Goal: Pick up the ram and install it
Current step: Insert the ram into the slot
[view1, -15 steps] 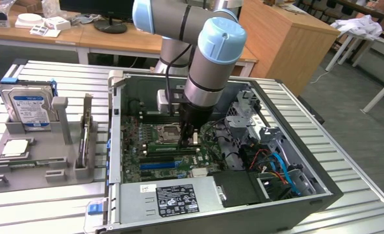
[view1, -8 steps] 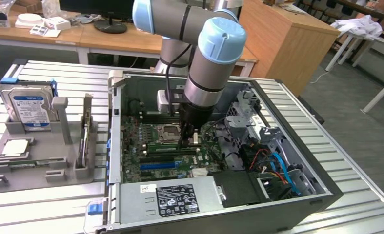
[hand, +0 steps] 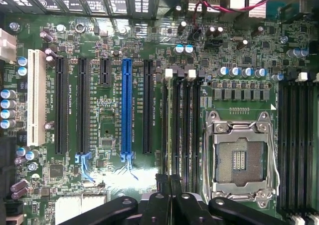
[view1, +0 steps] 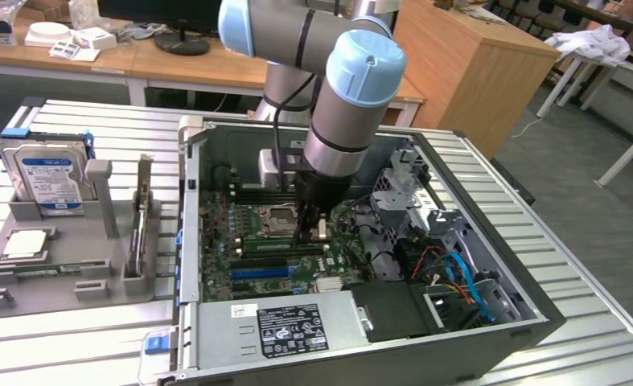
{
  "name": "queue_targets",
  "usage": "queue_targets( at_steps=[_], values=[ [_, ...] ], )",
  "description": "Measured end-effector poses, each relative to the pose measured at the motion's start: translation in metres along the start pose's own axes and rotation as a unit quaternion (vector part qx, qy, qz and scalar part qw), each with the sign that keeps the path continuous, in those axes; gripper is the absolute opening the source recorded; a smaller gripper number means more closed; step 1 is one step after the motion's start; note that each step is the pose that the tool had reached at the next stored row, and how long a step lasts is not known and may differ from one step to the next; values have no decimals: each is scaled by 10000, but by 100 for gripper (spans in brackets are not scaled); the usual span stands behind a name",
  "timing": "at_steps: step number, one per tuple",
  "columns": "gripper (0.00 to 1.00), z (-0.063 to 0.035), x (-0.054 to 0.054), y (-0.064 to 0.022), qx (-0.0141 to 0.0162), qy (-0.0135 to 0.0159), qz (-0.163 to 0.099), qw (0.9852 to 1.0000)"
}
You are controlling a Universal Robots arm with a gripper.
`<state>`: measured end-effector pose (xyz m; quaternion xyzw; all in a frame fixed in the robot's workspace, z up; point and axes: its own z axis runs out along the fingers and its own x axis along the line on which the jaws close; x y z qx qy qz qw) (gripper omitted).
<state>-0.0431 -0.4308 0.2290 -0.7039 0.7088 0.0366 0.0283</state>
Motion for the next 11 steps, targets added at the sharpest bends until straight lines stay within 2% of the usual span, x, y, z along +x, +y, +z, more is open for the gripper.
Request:
queue_targets(
  at_steps=[11],
  values=[
    [12, 32, 3, 0, 0, 1, 0, 10000]
  ],
)
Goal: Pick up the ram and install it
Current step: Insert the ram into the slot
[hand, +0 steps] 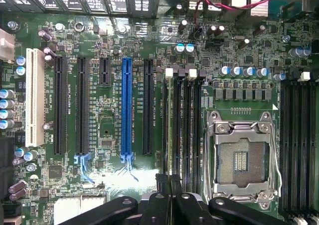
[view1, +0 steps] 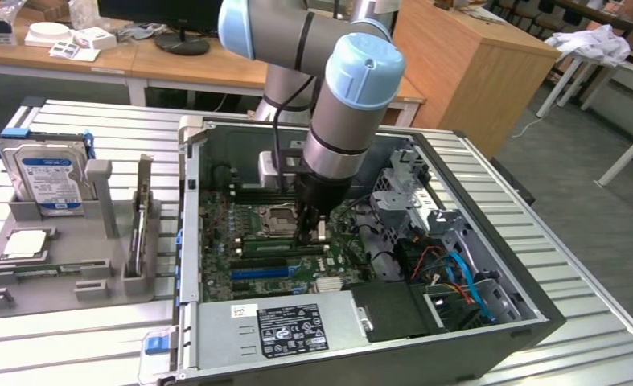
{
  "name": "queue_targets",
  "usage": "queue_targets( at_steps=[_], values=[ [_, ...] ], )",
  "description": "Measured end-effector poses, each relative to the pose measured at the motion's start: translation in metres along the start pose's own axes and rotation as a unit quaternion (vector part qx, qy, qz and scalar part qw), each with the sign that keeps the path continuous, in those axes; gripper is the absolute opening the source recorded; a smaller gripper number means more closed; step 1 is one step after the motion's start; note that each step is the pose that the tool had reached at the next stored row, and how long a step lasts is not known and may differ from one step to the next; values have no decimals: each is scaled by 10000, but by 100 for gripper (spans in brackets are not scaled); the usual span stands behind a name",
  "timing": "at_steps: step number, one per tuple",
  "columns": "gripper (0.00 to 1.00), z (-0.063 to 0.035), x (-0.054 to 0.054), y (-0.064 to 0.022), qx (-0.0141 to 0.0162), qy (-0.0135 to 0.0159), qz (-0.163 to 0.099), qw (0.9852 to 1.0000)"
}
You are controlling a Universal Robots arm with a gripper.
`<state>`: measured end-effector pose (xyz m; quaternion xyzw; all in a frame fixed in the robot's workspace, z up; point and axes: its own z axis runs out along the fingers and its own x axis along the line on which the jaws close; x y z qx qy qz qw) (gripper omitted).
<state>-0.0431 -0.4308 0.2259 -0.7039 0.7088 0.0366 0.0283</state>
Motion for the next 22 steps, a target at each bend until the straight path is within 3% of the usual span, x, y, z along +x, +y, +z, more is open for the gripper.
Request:
queue_targets(
  at_steps=[10, 15, 22],
  values=[
    [13, 15, 1, 0, 0, 0, 0, 10000],
    [31, 15, 1, 0, 0, 0, 0, 10000],
    [31, -33, -3, 1, 0, 1, 0, 10000]
  ],
)
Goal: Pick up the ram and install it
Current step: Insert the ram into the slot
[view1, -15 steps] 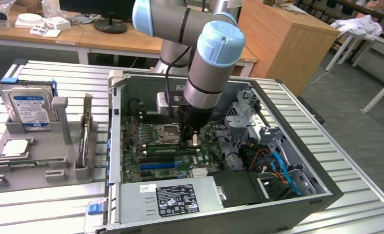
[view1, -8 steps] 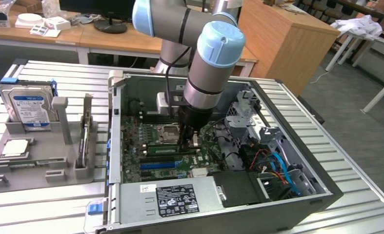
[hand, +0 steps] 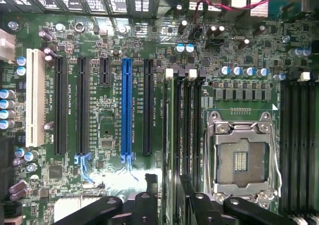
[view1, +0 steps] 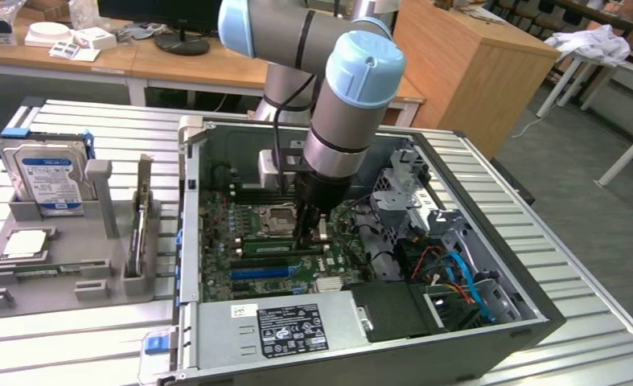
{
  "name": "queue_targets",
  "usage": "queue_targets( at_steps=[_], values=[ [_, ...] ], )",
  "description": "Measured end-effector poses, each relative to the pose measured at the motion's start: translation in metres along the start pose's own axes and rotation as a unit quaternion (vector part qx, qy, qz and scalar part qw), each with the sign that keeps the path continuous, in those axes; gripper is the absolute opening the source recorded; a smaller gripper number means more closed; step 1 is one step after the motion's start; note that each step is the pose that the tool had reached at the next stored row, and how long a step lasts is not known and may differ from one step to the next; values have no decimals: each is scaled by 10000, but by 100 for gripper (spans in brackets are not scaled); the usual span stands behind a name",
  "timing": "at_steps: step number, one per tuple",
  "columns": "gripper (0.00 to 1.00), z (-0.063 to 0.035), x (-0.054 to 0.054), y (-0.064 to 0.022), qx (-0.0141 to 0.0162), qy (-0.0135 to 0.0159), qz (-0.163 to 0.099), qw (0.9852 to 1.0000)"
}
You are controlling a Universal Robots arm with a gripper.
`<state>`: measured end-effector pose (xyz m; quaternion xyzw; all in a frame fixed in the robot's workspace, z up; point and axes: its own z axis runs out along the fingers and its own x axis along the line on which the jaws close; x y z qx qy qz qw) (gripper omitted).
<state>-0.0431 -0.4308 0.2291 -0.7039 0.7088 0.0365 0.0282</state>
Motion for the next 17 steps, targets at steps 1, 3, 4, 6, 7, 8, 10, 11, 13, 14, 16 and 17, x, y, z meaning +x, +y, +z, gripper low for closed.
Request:
queue_targets(
  at_steps=[1, 3, 4, 6, 7, 8, 10, 11, 13, 14, 16, 17],
  values=[
    [31, -26, -2, 0, 0, 0, 0, 10000],
    [31, -86, -8, 1, 0, 0, 0, 10000],
    [31, -119, -11, 2, 0, 0, 0, 10000],
    [31, -196, -18, 2, 1, 0, 0, 10000],
    [31, -235, -22, 3, 2, 0, 0, 10000],
    [31, -273, -25, 3, 4, -1, -1, 10000],
    [31, -352, -32, 4, 5, 0, -1, 10000],
    [31, -393, -36, 4, 5, 0, -1, 10000],
    [31, -479, -44, 5, 7, 0, -1, 10000],
    [31, -522, -48, 6, 8, 0, -1, 10000],
    [31, -603, -55, 7, 10, 0, -1, 10000],
    [31, -643, -59, 7, 11, 0, -2, 10000]
  ],
)
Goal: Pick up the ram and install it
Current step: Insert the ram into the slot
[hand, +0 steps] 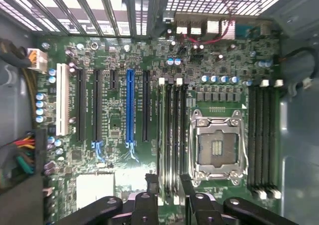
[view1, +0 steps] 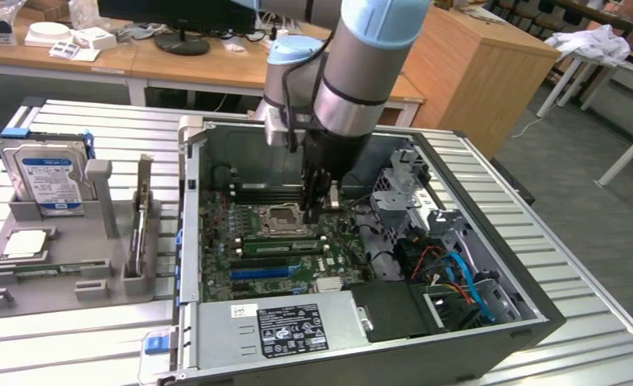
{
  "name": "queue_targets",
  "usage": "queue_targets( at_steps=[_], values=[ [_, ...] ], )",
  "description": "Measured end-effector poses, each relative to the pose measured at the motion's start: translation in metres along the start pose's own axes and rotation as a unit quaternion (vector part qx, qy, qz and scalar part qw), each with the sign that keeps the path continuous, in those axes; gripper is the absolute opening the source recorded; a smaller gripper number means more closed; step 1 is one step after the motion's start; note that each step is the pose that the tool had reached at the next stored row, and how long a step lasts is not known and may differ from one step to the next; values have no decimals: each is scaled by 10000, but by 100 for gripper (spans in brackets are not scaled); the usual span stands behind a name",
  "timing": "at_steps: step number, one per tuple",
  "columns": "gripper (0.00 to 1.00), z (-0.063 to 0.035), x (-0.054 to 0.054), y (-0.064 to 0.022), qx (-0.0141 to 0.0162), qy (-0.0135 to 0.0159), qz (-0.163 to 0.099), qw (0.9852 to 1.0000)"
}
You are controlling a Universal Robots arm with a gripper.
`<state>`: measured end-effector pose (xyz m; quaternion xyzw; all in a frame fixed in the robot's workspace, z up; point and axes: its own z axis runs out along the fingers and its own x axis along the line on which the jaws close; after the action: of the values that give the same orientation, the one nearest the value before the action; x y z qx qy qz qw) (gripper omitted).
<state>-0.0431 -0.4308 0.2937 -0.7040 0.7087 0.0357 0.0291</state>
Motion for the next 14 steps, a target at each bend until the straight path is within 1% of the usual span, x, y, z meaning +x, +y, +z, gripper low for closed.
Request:
queue_targets(
  at_steps=[8, 14],
  values=[
    [31, -298, -27, 3, 6, 1, 0, 10000],
    [31, -447, -41, 4, 10, 0, -1, 10000]
  ],
)
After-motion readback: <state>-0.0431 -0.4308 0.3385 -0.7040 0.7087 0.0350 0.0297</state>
